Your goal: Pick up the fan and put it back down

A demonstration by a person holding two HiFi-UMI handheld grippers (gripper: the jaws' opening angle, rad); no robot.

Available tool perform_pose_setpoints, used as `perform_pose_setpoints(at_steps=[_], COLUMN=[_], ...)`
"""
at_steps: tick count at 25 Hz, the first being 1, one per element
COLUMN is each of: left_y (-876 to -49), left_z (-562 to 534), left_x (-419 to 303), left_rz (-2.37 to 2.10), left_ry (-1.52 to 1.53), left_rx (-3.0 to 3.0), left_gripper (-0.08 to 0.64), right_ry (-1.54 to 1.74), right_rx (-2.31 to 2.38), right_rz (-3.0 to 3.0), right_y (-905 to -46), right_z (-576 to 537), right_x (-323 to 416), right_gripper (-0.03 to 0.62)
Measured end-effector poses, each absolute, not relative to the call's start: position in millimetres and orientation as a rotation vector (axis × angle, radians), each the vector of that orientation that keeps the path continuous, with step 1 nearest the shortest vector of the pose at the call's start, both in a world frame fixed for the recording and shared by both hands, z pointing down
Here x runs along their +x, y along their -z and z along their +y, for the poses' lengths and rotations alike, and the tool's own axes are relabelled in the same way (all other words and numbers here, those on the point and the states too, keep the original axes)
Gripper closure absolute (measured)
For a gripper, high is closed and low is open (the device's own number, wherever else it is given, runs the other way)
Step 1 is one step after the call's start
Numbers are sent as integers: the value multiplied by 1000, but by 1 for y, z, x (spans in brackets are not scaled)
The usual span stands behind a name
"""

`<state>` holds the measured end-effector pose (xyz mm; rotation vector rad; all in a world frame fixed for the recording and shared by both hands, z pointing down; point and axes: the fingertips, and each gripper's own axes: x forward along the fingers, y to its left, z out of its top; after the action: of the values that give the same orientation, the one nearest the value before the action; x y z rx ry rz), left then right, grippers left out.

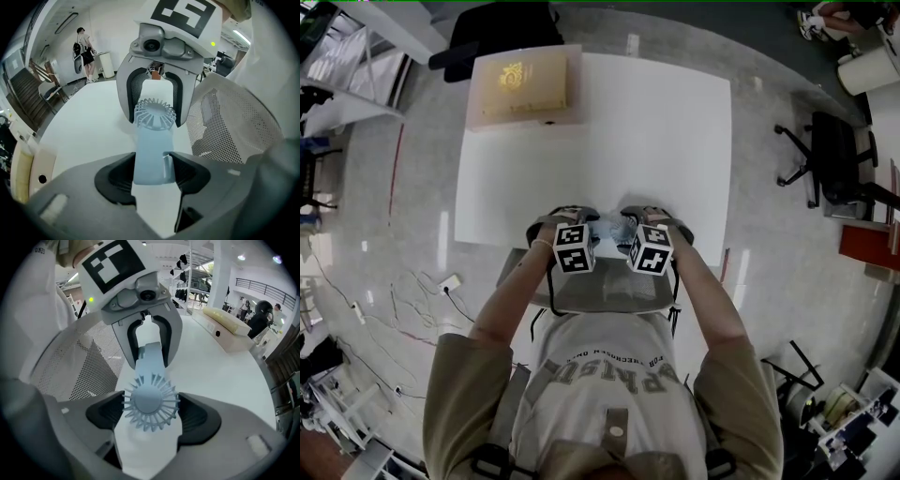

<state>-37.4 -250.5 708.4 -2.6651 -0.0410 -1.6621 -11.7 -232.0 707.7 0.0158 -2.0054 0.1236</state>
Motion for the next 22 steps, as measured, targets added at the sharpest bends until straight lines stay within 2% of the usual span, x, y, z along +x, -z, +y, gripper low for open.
perform_pose_setpoints(at_steps=[22], left_y=[-725], left_z=[-248], left_x=[-39], left_rz=[-88], left_ry=[1774], left_rx=[-2589], left_gripper=[328], right_ry=[-170], right_rx=[-3], right_rz=[-1959], right_y=[-732], right_z=[-228], right_x=[-10], right_gripper=[242])
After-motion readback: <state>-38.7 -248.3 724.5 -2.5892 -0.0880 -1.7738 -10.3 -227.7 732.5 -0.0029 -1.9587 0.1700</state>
